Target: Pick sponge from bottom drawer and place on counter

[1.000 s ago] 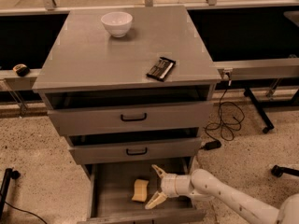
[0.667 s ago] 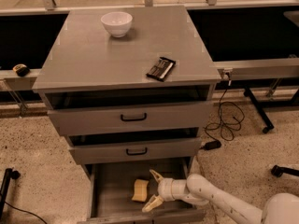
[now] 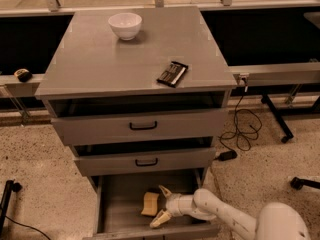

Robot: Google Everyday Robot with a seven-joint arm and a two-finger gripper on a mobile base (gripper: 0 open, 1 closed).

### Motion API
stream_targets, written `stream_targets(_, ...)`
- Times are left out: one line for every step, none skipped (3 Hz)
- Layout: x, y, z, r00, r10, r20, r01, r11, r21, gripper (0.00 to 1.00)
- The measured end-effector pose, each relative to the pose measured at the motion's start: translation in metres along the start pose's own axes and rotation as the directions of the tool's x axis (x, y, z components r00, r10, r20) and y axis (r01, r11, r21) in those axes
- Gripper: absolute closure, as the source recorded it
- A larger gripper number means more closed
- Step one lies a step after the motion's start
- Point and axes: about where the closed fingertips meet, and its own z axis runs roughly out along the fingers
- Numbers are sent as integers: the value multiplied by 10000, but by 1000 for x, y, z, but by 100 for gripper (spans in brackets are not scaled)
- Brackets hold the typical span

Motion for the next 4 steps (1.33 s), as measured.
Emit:
stream_targets(12,-11,12,10000,68,-60,-69,9999,-107,0)
stream_targets(20,-17,27,9997,92,-227,-100,9994,-341,0)
stream_targets(23,-17,43,9987,36,-502,-62,9986,-519,0)
stream_targets(40,-15,59,9959,386,-812,-442,9967,-688,25)
